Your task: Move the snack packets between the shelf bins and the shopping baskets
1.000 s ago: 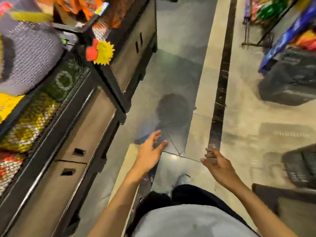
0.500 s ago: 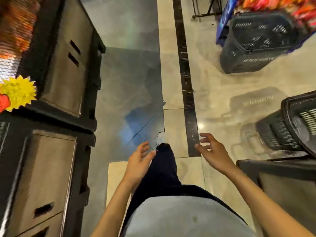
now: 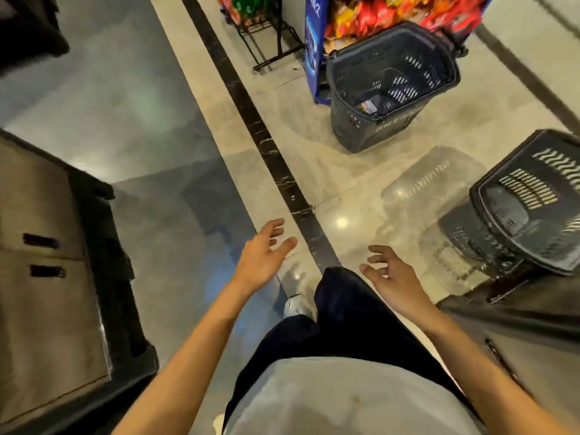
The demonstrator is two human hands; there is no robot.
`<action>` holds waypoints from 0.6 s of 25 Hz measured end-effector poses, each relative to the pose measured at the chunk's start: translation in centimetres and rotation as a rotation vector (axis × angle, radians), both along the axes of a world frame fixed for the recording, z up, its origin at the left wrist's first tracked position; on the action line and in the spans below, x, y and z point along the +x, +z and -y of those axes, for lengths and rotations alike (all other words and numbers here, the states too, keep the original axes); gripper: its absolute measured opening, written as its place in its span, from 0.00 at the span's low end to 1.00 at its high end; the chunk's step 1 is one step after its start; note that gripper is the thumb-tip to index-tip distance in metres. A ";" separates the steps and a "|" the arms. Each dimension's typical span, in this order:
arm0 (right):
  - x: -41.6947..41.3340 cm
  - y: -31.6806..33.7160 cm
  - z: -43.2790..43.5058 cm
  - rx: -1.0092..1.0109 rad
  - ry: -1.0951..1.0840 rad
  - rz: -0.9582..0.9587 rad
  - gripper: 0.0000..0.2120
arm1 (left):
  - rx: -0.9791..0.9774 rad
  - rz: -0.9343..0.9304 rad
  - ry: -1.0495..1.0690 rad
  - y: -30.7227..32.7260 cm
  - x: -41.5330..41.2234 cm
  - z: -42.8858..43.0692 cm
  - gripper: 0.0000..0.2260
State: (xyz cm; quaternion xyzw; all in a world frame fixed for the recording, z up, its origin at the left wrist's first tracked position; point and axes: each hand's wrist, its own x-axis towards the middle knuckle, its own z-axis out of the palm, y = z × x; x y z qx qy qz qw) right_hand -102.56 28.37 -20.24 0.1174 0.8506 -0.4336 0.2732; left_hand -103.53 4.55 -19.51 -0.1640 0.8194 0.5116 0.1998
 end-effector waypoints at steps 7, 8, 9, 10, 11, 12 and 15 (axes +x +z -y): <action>-15.3 -2.0 -1.4 -0.018 -0.180 0.013 0.20 | 0.006 0.023 -0.097 -1.3 -19.9 -2.0 0.19; -16.3 -1.6 -1.2 -0.024 -0.171 -0.005 0.20 | 0.019 0.027 -0.073 -1.1 -20.0 -2.1 0.19; -18.1 -1.3 -1.1 -0.030 -0.174 -0.010 0.19 | 0.052 0.027 -0.047 -0.8 -21.0 -2.2 0.18; -21.3 -1.4 -1.5 -0.033 -0.183 -0.023 0.19 | 0.064 0.026 -0.022 -0.7 -23.3 -2.5 0.17; -25.3 -1.2 -1.9 -0.015 -0.174 -0.036 0.20 | 0.072 0.024 0.005 -0.8 -26.0 -2.8 0.17; -28.3 -0.9 -2.1 -0.005 -0.158 -0.050 0.20 | 0.080 0.036 0.023 -0.7 -27.9 -2.9 0.16; -36.2 -0.2 -2.1 0.000 -0.143 -0.044 0.19 | 0.074 0.074 0.070 -0.6 -33.9 -2.6 0.13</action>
